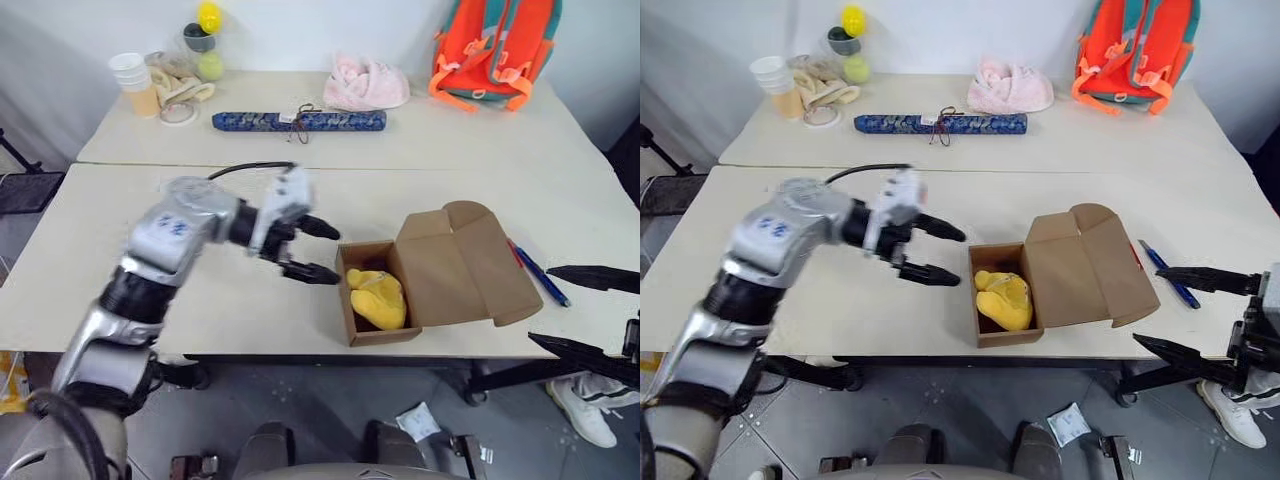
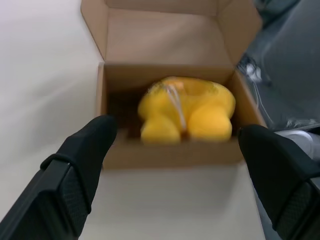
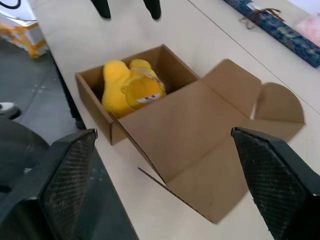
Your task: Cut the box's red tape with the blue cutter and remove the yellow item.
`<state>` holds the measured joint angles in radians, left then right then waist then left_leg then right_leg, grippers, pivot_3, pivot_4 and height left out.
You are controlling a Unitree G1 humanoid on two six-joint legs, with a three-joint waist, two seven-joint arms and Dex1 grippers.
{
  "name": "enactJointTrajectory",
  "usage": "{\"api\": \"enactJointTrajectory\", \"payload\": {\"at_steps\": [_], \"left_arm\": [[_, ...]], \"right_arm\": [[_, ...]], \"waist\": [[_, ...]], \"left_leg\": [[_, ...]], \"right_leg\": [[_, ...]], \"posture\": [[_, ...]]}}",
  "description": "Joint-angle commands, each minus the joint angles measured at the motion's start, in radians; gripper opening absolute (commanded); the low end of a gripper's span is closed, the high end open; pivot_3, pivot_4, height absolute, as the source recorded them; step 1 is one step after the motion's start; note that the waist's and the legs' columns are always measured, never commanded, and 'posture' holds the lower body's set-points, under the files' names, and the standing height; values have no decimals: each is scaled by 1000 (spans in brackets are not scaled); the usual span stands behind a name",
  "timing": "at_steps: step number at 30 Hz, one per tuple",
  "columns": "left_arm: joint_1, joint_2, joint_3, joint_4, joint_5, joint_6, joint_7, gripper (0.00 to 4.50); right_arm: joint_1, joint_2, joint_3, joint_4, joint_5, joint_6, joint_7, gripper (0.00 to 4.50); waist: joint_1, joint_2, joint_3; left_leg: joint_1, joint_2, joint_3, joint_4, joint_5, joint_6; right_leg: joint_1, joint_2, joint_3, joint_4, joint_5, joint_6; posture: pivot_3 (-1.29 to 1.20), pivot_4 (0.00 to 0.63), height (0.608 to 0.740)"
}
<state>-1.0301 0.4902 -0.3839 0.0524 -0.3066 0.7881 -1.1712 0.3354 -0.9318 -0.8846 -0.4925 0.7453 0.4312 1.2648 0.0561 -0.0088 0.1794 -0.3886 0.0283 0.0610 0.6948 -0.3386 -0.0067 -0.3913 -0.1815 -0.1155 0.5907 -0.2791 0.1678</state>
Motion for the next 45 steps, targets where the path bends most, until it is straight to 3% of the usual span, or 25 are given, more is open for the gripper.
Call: {"api": "enactJointTrajectory", "payload": {"at_steps": [1,6,13,16,21,26,30,32,34,36,39,45], "left_arm": [[-71,-44,-88,-12,30,67,-5,4475],[-118,-145,-167,81,99,22,30,4475],[-139,-180,-278,185,232,-97,3,4475],[-159,-181,-295,232,281,-160,-13,3900],[-173,-211,-284,314,315,-222,-24,2399],[-197,-278,-188,458,334,-298,91,928],[-213,-335,-23,512,217,-304,89,17],[-215,-345,36,524,178,-282,72,5],[-216,-370,175,559,73,-266,81,5],[-190,-379,310,576,-23,-347,70,5],[-140,-348,420,571,-89,-369,79,5],[15,-245,417,483,-44,-412,97,5]], "right_arm": [[4,20,-36,-62,19,1,-46,4500],[-21,29,-18,-115,64,31,-123,4500],[-45,8,-12,-150,98,61,-170,4500],[-63,-18,-20,-134,103,77,-175,4500],[-78,-32,-4,-122,97,81,-167,4500],[-87,-21,23,-119,86,70,-173,4500],[-99,-8,56,-99,71,51,-178,4500],[-116,1,74,-88,68,41,-184,4500],[-145,15,102,-73,68,33,-200,4500],[-174,34,139,-65,70,25,-222,4500],[-191,62,186,-74,63,9,-238,4500],[-211,90,261,-65,48,-14,-245,4500]], "waist": [[-1,0,0],[-11,1,-1],[-1,1,0],[0,1,0],[-1,1,0],[2,0,0],[-2,0,0],[-2,0,0],[-3,0,0],[-5,0,0],[-7,0,0],[-17,1,0]], "left_leg": [[-1,0,0,1,0,1],[2,0,1,-2,0,0],[1,0,1,-1,0,1],[0,0,1,1,-1,1],[0,0,1,1,-1,1],[-1,0,1,3,-1,2],[-1,0,1,2,-1,2],[-1,0,1,2,-1,2],[-1,0,1,2,-1,2],[-1,0,1,2,-1,2],[-1,0,1,2,-1,2],[0,0,1,1,-1,2]], "right_leg": [[-1,0,1,0,0,0],[-1,0,2,0,0,0],[-1,0,2,0,0,0],[-1,0,2,0,0,0],[-1,0,2,0,0,0],[-1,0,2,0,0,0],[-2,0,2,0,0,0],[-2,0,1,0,0,0],[-2,0,1,0,0,0],[-2,0,1,0,0,0],[-2,0,1,1,0,0],[-2,0,1,1,0,0]], "posture": [[0,150,740],[0,150,740],[0,150,740],[0,150,740],[0,150,740],[0,150,740],[0,150,740],[0,150,740],[0,150,740],[0,150,740],[0,150,740],[0,150,740]]}}
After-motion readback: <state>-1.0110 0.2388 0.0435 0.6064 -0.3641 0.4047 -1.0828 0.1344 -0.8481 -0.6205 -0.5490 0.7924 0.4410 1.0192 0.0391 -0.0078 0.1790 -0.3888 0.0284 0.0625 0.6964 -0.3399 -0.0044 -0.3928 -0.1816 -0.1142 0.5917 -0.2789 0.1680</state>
